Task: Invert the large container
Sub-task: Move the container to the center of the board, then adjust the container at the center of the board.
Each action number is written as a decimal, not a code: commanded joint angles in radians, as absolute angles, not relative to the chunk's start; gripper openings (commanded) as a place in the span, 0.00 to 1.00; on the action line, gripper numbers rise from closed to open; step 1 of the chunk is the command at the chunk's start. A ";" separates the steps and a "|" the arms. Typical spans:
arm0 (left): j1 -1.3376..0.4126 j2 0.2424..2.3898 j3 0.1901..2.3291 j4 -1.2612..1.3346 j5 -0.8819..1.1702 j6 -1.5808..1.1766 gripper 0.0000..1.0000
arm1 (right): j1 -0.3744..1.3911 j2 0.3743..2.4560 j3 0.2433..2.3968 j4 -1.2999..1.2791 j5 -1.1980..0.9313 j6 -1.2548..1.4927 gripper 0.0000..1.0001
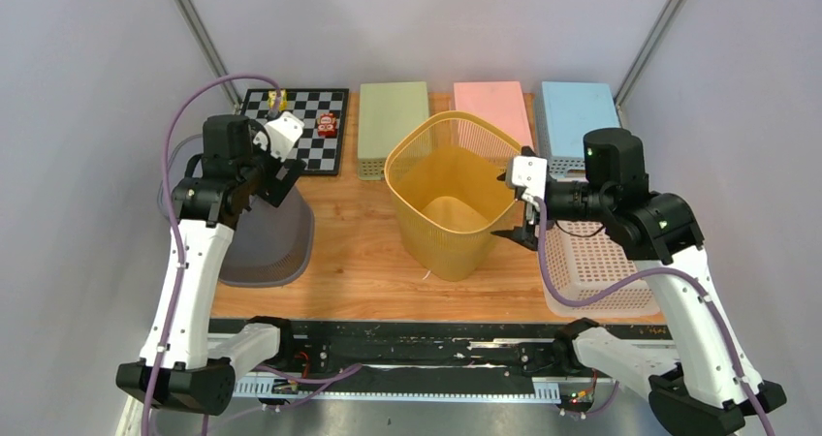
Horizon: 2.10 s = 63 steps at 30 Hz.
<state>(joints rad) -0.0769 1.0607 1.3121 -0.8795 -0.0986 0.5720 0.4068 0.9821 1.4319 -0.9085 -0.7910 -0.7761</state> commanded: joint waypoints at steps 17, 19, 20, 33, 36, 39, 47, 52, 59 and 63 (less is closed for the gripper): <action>-0.288 1.044 1.477 -1.029 0.236 0.472 1.00 | 0.820 1.185 1.598 -1.292 -0.303 -1.075 0.84; -0.300 1.037 1.443 -1.005 0.250 0.473 1.00 | 0.832 1.213 1.635 -1.318 -0.294 -1.072 0.79; -0.301 1.030 1.426 -0.989 0.261 0.471 1.00 | 0.836 1.227 1.653 -1.337 -0.294 -1.072 0.77; -0.302 0.987 1.347 -0.931 0.363 0.472 1.00 | 0.929 1.339 1.702 -1.497 -0.275 -1.044 0.26; -0.302 0.976 1.340 -0.928 0.397 0.472 1.00 | 0.944 1.363 1.711 -1.496 -0.260 -1.018 0.07; -0.302 0.955 1.324 -0.908 0.436 0.478 1.00 | 0.952 1.386 1.776 -1.481 -0.266 -0.948 0.03; -0.302 0.880 1.274 -0.822 0.523 0.470 1.00 | 0.952 1.335 1.954 -1.307 -0.427 -0.636 0.02; -0.302 0.829 1.269 -0.793 0.549 0.466 1.00 | 0.864 1.315 2.000 -1.171 -0.579 -0.392 0.02; -0.302 0.810 1.297 -0.828 0.578 0.484 1.00 | 0.546 1.298 1.771 -0.807 -1.062 0.092 0.02; -0.302 0.807 1.321 -0.844 0.584 0.487 1.00 | 0.464 1.252 1.528 -0.446 -1.178 0.438 0.02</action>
